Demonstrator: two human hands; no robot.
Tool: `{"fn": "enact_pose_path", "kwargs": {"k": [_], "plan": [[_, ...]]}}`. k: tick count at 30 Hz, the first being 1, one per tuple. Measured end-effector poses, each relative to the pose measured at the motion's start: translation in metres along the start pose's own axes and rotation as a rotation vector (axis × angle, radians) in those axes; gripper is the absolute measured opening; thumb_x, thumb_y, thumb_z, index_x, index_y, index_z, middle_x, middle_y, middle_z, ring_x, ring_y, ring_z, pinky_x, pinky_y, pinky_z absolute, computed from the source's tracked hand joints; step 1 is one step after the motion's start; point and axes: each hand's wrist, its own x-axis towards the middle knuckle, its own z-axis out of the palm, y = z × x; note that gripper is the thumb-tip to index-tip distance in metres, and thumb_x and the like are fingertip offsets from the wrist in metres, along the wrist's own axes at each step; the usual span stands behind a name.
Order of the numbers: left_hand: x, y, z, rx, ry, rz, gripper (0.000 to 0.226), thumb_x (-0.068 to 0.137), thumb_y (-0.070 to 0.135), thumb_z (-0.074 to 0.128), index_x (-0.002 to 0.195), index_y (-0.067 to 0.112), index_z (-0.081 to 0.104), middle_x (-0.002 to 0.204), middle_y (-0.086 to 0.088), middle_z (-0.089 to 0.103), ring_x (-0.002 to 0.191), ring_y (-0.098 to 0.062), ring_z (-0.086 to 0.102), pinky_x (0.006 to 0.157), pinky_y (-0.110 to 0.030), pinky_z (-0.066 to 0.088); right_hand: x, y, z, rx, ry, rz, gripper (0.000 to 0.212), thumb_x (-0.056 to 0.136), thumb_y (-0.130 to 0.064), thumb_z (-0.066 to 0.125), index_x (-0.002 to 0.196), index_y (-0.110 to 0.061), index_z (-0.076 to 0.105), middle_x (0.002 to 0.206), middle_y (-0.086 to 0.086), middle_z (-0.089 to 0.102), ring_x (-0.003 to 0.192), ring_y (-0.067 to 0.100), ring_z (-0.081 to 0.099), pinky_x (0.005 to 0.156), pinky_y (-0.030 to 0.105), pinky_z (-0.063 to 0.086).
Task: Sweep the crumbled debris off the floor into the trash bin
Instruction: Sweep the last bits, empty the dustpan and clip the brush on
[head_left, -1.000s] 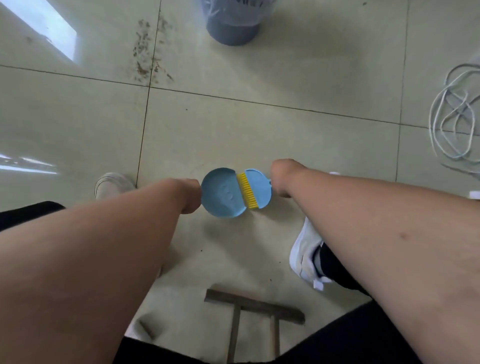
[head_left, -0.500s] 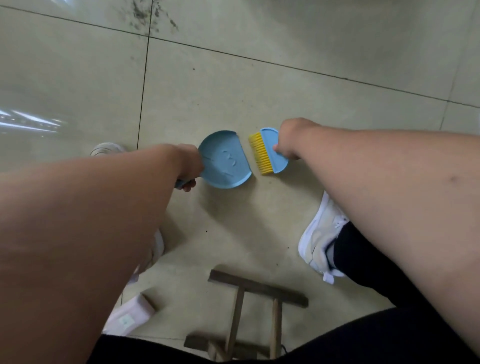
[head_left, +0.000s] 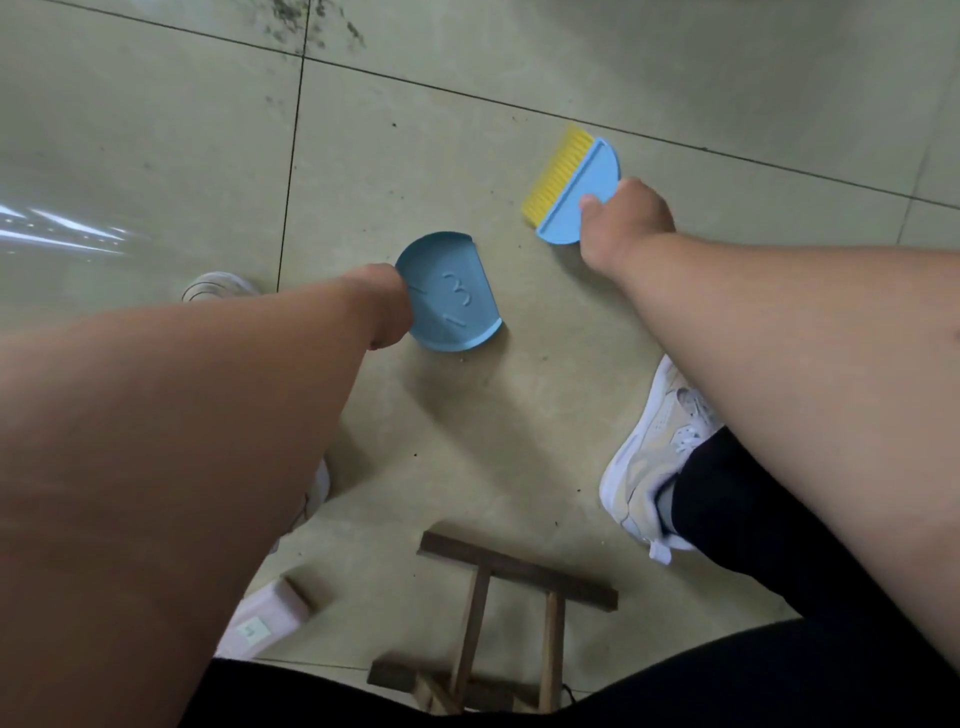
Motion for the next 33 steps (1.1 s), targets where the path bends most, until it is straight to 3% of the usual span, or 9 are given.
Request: {"fn": "enact_pose_path", "kwargs": {"k": [5,7,10,17,19,22,25,29,33], "plan": [[0.003,0.002,0.000,0.022,-0.006,-0.030,0.013,0.099,0.010,0.062,0.095,0.021,0.066,0.070,0.003,0.046,0.088,-0.022,0.057,0.095,-0.029,0.056,-0.015,-0.009,0.013,-0.164,-0.310,-0.063,0.054,0.101,-0.045,0.052,0.135,-0.003,0.057,0.140,0.019,0.059,0.122,0.037,0.059,0.098,0.035,0.046],[0.004,0.003,0.002,-0.064,0.011,-0.098,0.017,0.099,0.011,0.062,0.085,0.019,0.060,0.072,0.003,0.046,0.093,-0.023,0.062,0.096,-0.030,0.056,-0.015,-0.009,0.018,-0.262,-0.303,-0.064,0.033,0.100,-0.029,0.055,0.123,-0.006,0.060,0.134,0.017,0.063,0.113,0.035,0.062,0.091,0.033,0.048],[0.007,0.000,0.006,-0.278,0.029,-0.188,0.031,0.100,0.011,0.061,0.073,0.019,0.049,0.074,0.003,0.046,0.094,-0.024,0.059,0.094,-0.029,0.054,-0.010,-0.005,0.014,-0.337,-0.229,-0.017,0.036,0.095,-0.018,0.060,0.129,-0.007,0.058,0.132,0.013,0.063,0.119,0.032,0.063,0.093,0.033,0.049],[0.006,-0.011,0.009,-0.834,0.133,-0.323,0.020,0.097,0.003,0.054,0.078,0.006,0.050,0.072,-0.008,0.052,0.073,-0.028,0.060,0.073,-0.035,0.052,0.014,0.008,-0.015,-0.061,-0.068,0.104,0.042,0.092,-0.036,0.060,0.126,-0.011,0.060,0.127,0.011,0.064,0.106,0.033,0.063,0.082,0.032,0.044],[0.006,-0.019,0.012,-0.924,0.244,-0.440,0.007,0.097,0.011,0.053,0.093,0.005,0.051,0.075,-0.013,0.056,0.076,-0.036,0.066,0.072,-0.038,0.055,0.007,0.009,-0.017,-0.154,-0.231,0.019,0.052,0.089,-0.047,0.062,0.123,-0.009,0.065,0.120,0.015,0.068,0.102,0.034,0.067,0.083,0.034,0.050],[0.008,-0.028,0.019,-0.953,0.300,-0.485,0.016,0.093,0.023,0.055,0.105,0.012,0.052,0.083,-0.011,0.060,0.081,-0.037,0.070,0.073,-0.039,0.058,-0.013,0.013,-0.002,-0.418,-0.616,-0.109,0.039,0.086,-0.045,0.067,0.090,-0.006,0.070,0.073,0.012,0.064,0.056,0.026,0.055,0.055,0.028,0.043],[0.008,-0.031,0.023,-0.911,0.336,-0.467,0.016,0.094,0.028,0.057,0.105,0.018,0.053,0.079,-0.006,0.053,0.083,-0.037,0.064,0.071,-0.037,0.051,-0.034,0.013,0.022,-0.719,-0.750,-0.247,0.037,0.086,-0.047,0.071,0.077,-0.012,0.068,0.053,0.004,0.059,0.047,0.021,0.049,0.050,0.024,0.040],[0.009,-0.028,0.024,-0.850,0.319,-0.471,0.015,0.089,0.019,0.057,0.104,0.016,0.056,0.078,-0.005,0.051,0.084,-0.037,0.063,0.071,-0.036,0.048,-0.031,0.007,0.045,-0.895,-0.625,-0.407,0.048,0.089,-0.048,0.072,0.116,-0.008,0.073,0.112,0.010,0.074,0.102,0.030,0.070,0.084,0.034,0.053],[0.011,-0.029,0.025,-0.855,0.309,-0.458,0.014,0.089,0.014,0.056,0.102,0.015,0.054,0.077,-0.005,0.050,0.084,-0.037,0.062,0.072,-0.036,0.048,0.005,0.007,0.023,-0.638,-0.295,-0.213,0.045,0.080,-0.035,0.077,0.116,-0.008,0.069,0.120,0.014,0.071,0.105,0.034,0.069,0.077,0.035,0.052]]}}
